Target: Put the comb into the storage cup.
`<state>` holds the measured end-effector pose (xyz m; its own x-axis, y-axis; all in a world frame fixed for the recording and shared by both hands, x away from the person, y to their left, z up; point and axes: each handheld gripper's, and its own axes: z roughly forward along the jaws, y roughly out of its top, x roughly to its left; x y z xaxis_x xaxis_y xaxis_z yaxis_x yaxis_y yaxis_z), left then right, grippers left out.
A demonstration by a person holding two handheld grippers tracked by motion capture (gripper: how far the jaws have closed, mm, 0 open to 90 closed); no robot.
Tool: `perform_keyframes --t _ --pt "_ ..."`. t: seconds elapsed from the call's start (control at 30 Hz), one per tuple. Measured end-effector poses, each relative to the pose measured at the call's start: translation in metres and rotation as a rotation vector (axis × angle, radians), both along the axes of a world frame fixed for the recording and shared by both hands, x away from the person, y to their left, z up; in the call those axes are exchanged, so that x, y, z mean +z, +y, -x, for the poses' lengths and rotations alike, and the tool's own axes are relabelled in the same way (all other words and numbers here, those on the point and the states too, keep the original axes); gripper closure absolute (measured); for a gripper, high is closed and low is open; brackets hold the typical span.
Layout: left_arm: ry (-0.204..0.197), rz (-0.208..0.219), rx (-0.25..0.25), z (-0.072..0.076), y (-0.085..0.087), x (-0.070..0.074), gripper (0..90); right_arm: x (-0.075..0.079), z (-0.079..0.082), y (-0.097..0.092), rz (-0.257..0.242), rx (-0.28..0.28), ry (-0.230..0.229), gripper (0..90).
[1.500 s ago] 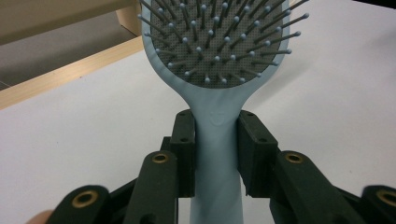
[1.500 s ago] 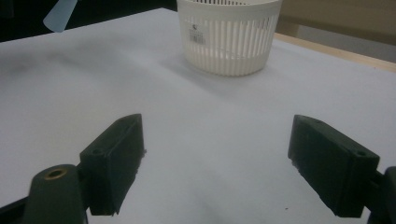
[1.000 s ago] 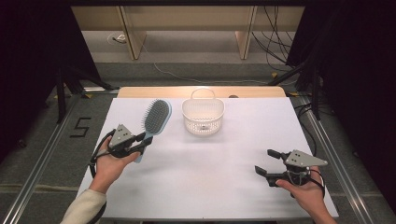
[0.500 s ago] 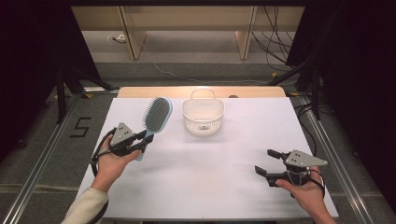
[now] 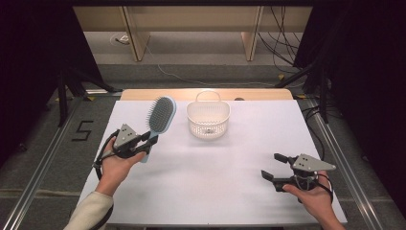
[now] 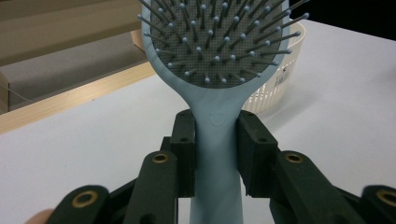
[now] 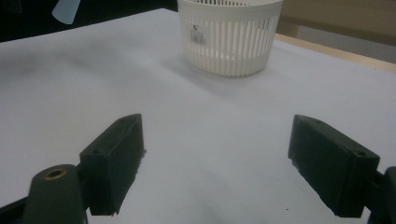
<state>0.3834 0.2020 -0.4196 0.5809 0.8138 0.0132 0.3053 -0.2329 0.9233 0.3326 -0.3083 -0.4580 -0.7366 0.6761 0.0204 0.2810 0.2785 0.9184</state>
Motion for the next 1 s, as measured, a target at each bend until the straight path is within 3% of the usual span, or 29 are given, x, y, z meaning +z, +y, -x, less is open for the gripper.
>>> perform_keyframes --t 1.0 --pt "-0.04 0.028 0.016 -0.0042 -0.0054 0.0069 69.7 0.0 -0.0005 -0.0007 0.005 -0.02 -0.021 15.6"
